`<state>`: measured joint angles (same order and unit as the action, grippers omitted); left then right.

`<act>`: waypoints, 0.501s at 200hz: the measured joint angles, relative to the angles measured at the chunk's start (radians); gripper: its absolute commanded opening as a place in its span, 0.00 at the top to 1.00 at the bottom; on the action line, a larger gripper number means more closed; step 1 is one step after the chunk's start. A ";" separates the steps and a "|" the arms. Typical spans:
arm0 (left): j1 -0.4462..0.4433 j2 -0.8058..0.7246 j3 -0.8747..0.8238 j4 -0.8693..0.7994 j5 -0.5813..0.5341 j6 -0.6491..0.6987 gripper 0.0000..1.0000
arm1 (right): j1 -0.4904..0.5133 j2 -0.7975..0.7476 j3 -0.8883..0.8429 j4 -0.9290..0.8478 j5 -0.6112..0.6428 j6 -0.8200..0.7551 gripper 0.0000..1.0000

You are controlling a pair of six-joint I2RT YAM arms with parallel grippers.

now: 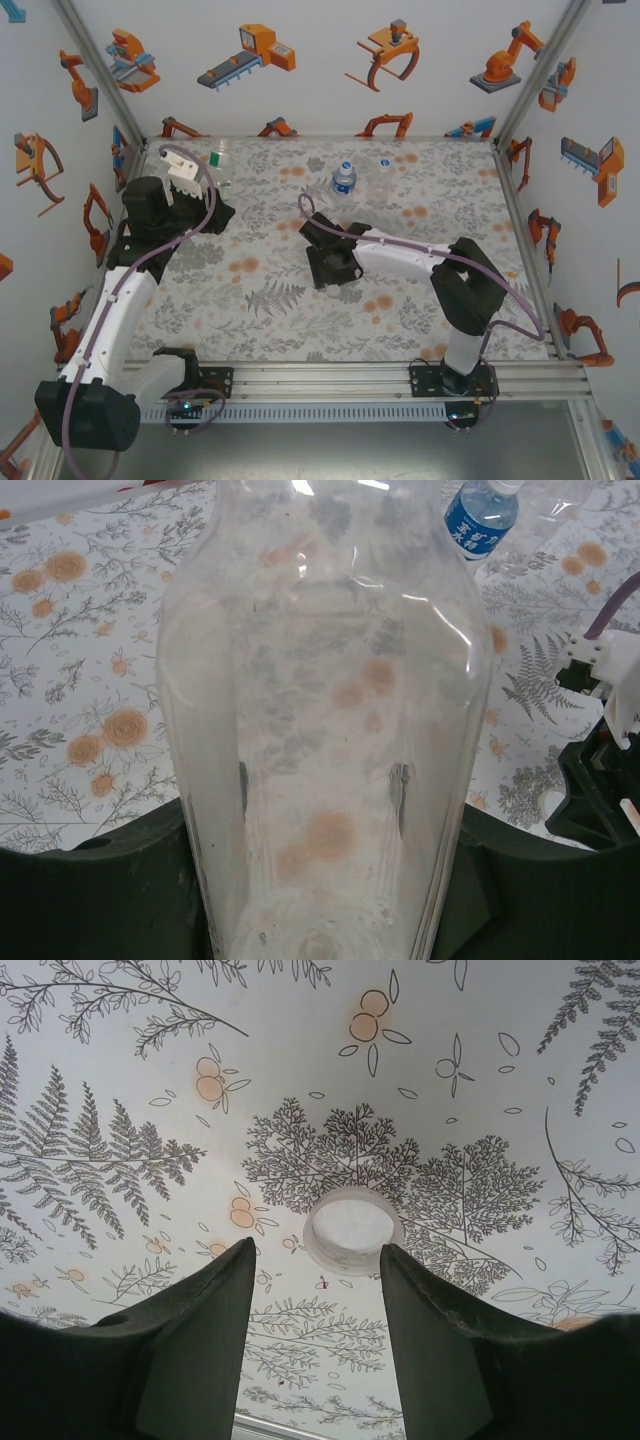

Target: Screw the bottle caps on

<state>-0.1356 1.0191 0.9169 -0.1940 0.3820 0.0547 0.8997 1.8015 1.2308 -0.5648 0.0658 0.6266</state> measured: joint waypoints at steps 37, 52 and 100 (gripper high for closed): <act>0.000 0.000 0.000 0.000 0.000 0.000 0.99 | 0.003 0.003 -0.004 0.000 0.000 0.010 0.47; 0.000 0.000 0.000 0.000 0.000 0.000 0.99 | 0.003 0.006 -0.005 -0.002 0.000 0.011 0.46; 0.000 0.000 0.000 0.000 0.000 0.000 0.99 | 0.005 0.008 -0.005 -0.007 0.004 0.013 0.44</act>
<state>-0.1356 1.0191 0.9169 -0.1940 0.3824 0.0547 0.9043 1.8099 1.2255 -0.5716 0.0696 0.6395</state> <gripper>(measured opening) 0.565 0.551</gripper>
